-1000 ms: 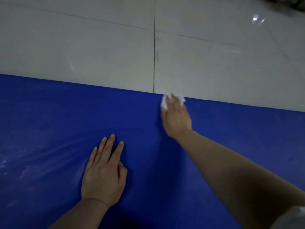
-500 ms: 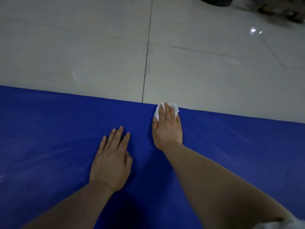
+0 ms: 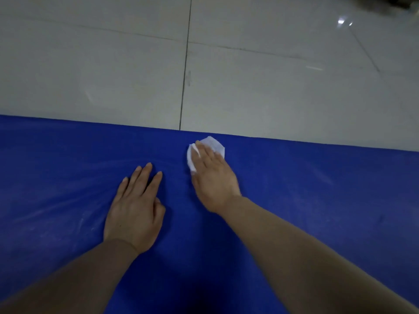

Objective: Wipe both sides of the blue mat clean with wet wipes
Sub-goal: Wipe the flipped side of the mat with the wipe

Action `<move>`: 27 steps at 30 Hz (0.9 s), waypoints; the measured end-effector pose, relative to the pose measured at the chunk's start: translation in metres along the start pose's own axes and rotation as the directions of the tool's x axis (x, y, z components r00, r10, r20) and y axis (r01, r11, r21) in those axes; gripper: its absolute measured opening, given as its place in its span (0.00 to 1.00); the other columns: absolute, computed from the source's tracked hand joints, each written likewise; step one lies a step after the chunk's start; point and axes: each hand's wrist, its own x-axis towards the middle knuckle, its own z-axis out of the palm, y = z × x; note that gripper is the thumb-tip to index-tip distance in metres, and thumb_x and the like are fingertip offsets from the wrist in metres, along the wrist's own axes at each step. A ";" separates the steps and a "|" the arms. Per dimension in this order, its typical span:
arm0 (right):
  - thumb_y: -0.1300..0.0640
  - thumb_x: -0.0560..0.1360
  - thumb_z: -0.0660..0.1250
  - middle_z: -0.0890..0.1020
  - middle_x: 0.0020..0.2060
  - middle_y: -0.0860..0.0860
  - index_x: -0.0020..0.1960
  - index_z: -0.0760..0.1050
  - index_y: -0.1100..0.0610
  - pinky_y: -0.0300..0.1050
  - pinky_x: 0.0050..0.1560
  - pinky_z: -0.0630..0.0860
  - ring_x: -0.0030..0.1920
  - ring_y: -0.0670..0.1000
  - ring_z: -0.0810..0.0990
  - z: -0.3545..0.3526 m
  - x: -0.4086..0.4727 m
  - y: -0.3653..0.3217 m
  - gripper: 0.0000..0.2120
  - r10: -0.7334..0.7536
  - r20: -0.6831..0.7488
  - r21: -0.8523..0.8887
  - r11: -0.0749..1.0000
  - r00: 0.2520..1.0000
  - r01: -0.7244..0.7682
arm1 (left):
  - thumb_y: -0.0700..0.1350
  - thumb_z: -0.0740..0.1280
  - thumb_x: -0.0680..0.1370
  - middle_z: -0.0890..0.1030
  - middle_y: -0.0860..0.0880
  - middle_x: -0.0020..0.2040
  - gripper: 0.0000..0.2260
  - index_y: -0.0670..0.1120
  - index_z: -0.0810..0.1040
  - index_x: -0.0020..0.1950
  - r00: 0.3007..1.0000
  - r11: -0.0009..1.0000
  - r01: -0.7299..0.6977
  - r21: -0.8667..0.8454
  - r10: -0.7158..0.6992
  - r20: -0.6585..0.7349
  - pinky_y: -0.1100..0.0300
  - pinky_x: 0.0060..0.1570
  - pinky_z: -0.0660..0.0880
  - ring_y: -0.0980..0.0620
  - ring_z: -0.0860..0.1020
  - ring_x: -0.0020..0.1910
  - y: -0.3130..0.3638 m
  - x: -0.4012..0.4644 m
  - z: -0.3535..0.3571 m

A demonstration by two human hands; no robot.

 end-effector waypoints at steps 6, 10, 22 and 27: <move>0.60 0.73 0.46 0.70 0.67 0.63 0.67 0.68 0.65 0.54 0.66 0.64 0.66 0.63 0.69 -0.018 -0.068 0.137 0.26 0.397 -0.030 -0.201 0.897 0.917 -0.394 | 0.49 0.47 0.77 0.63 0.43 0.76 0.27 0.41 0.67 0.73 1.000 1.000 -0.012 0.011 0.012 -0.006 0.54 0.73 0.48 0.45 0.61 0.74 0.001 0.001 0.001; 0.64 0.70 0.41 0.75 0.52 0.65 0.58 0.74 0.68 0.63 0.57 0.71 0.56 0.67 0.72 -0.022 -0.050 0.095 0.27 0.391 -0.166 -0.282 0.861 0.906 -0.423 | 0.50 0.45 0.77 0.62 0.43 0.76 0.29 0.42 0.66 0.74 1.000 1.000 -0.010 0.019 0.010 -0.009 0.52 0.74 0.49 0.45 0.60 0.75 -0.001 0.001 0.002; 0.67 0.76 0.59 0.60 0.74 0.60 0.76 0.53 0.63 0.54 0.73 0.60 0.73 0.60 0.61 -0.020 -0.129 0.085 0.31 0.607 -0.031 -0.082 0.790 0.794 -0.608 | 0.52 0.43 0.77 0.60 0.44 0.77 0.30 0.42 0.65 0.75 1.000 1.000 -0.021 -0.012 0.021 -0.004 0.50 0.75 0.51 0.46 0.58 0.76 -0.001 0.003 0.001; 0.66 0.78 0.54 0.64 0.70 0.67 0.70 0.63 0.71 0.61 0.70 0.63 0.71 0.67 0.63 0.010 -0.119 0.005 0.21 0.315 -0.095 -0.045 0.946 0.944 -0.320 | 0.52 0.43 0.77 0.59 0.44 0.77 0.30 0.43 0.63 0.76 1.000 1.000 -0.023 -0.014 0.023 -0.002 0.50 0.75 0.51 0.46 0.57 0.76 -0.001 0.002 -0.001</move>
